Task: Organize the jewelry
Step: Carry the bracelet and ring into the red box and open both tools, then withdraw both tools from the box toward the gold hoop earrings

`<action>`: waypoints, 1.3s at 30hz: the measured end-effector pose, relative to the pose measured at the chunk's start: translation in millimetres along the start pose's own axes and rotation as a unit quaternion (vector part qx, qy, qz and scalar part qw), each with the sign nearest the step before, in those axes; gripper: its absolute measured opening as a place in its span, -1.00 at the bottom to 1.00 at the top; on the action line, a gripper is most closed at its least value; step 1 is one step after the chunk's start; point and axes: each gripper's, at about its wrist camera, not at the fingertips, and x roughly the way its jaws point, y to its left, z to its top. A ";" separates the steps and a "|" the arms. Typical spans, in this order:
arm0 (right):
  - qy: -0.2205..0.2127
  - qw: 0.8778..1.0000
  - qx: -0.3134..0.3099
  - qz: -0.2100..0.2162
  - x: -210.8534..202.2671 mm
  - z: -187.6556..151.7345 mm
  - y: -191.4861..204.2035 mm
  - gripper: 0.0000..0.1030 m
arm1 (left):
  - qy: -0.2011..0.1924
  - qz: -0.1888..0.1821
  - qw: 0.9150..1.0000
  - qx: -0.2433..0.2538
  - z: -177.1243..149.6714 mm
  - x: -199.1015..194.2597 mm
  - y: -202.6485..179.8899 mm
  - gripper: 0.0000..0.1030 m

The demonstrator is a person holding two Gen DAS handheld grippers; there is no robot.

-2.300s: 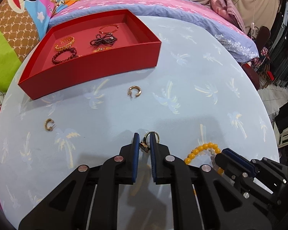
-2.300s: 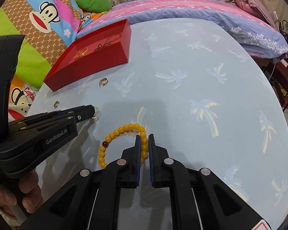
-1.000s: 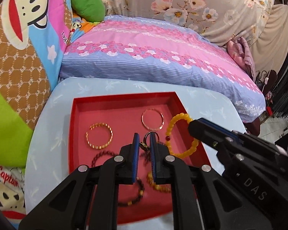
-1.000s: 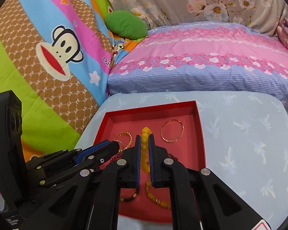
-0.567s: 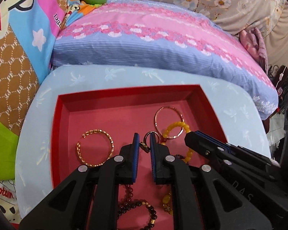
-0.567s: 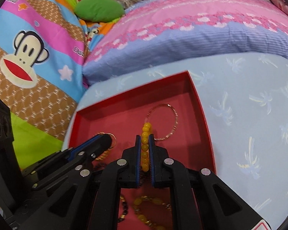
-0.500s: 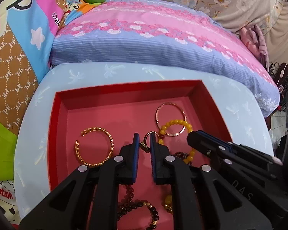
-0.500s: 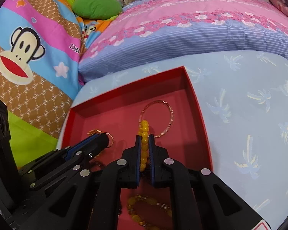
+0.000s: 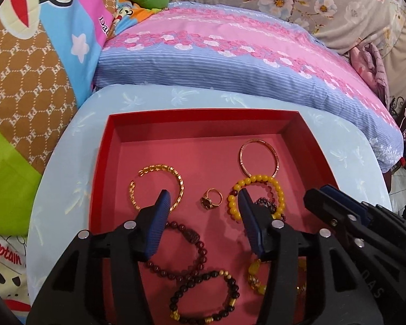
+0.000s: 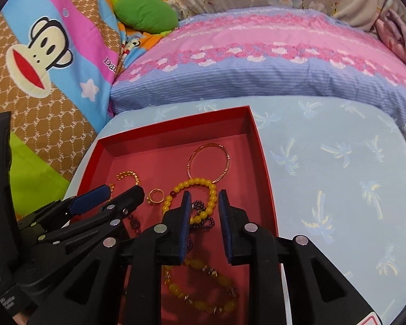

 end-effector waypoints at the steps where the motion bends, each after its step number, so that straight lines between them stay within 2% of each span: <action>1: -0.005 1.000 -0.005 -0.001 -7.2 -3.2 2.0 -0.51 | -0.002 0.001 1.000 0.001 -2.4 -4.0 0.2 -0.04; 6: -0.019 1.000 -0.017 0.006 -41.7 -28.0 5.7 -0.44 | -0.032 0.017 0.999 0.014 -28.3 -39.0 -1.1 0.03; 10: -0.013 1.000 -0.017 0.012 -62.3 -55.0 3.5 -0.44 | -0.054 0.006 0.998 0.015 -53.1 -70.6 0.9 0.03; 19: -0.006 1.000 -0.007 0.002 -93.2 -103.4 -5.0 -0.44 | -0.065 -0.002 0.998 0.015 -97.5 -108.7 -4.6 0.04; 24: 0.004 1.000 -0.011 -0.008 -97.2 -128.6 -8.3 -0.44 | -0.051 0.009 0.999 0.008 -128.0 -111.8 -3.5 0.07; 31: 0.035 0.999 -0.007 -0.015 -90.6 -160.5 -14.9 -0.44 | -0.008 0.021 1.000 -0.015 -168.9 -100.3 8.1 0.08; 39: 0.048 0.999 -0.018 -0.018 -77.4 -174.9 -8.3 -0.44 | 0.008 0.024 0.999 -0.035 -187.8 -94.4 19.2 0.08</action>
